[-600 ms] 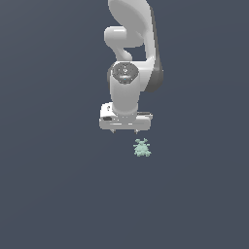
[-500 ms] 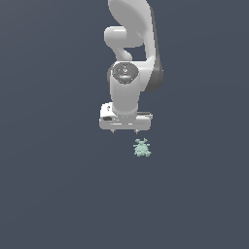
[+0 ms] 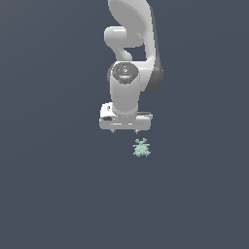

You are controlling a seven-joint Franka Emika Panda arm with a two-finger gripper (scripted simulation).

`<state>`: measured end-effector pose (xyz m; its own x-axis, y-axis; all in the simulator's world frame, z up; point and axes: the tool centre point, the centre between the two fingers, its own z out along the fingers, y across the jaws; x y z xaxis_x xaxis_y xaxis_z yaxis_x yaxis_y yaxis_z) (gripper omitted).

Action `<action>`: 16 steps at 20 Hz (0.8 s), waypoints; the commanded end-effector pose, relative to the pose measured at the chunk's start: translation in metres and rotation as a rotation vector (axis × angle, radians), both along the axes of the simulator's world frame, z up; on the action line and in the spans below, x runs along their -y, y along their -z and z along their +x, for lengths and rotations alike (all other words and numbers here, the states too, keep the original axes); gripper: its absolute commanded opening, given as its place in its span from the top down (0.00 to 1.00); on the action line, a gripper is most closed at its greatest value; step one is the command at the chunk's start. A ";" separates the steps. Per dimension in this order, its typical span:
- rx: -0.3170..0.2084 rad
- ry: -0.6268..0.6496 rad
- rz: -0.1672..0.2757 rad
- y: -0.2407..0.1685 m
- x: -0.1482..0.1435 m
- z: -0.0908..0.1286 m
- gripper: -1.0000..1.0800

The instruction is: Pick up the object and move it to a goal position.

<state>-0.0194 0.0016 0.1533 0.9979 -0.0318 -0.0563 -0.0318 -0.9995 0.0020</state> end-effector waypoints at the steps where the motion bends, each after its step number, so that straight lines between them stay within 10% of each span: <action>1: -0.002 -0.001 0.002 0.001 -0.001 0.000 0.04; 16: -0.016 -0.024 0.025 0.013 -0.023 0.001 0.04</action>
